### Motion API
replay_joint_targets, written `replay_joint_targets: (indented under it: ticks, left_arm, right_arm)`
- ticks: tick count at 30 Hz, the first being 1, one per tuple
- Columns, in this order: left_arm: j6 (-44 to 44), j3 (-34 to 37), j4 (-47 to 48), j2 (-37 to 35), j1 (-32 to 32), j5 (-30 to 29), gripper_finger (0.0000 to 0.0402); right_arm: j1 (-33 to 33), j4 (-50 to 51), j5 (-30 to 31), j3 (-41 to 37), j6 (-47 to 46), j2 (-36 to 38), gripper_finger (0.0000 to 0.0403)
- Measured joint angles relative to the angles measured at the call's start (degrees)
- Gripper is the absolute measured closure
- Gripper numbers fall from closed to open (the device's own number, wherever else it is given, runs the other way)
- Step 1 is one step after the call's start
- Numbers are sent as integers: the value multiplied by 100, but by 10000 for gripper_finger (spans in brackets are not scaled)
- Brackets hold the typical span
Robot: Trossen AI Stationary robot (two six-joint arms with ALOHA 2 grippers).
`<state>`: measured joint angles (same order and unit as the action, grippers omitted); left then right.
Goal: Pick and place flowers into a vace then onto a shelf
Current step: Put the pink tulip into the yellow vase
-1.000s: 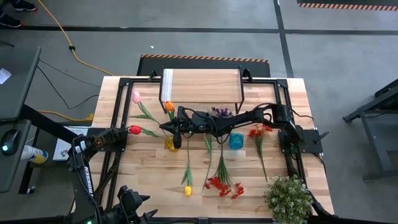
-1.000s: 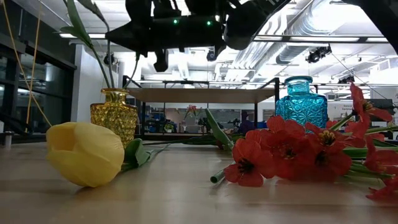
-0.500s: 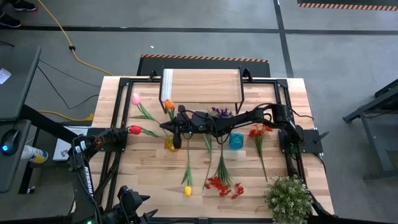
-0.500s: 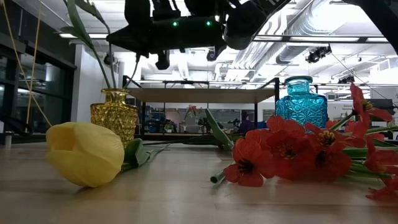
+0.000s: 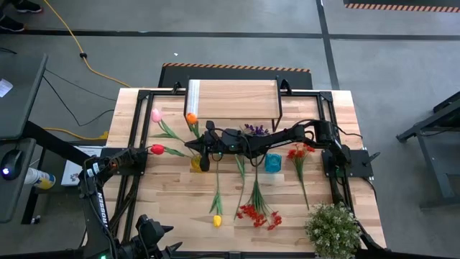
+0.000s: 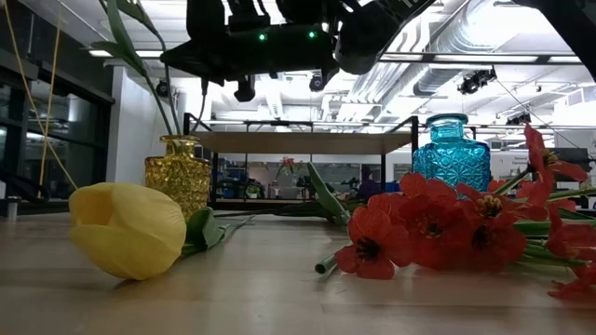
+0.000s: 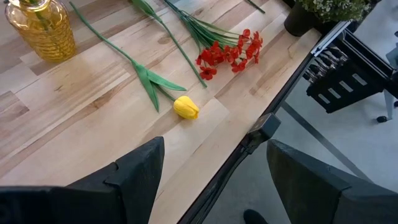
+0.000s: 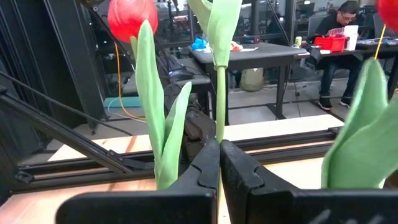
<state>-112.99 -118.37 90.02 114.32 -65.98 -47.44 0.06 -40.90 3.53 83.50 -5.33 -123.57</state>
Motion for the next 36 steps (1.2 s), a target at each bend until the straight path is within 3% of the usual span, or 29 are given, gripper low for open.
replay_joint_targets:
  ticks: [36]
  left_arm:
    - [96, 0, 0, 0, 0, 4, 85]
  right_arm:
    - [107, 860, 55, 0, -319, 0, 402]
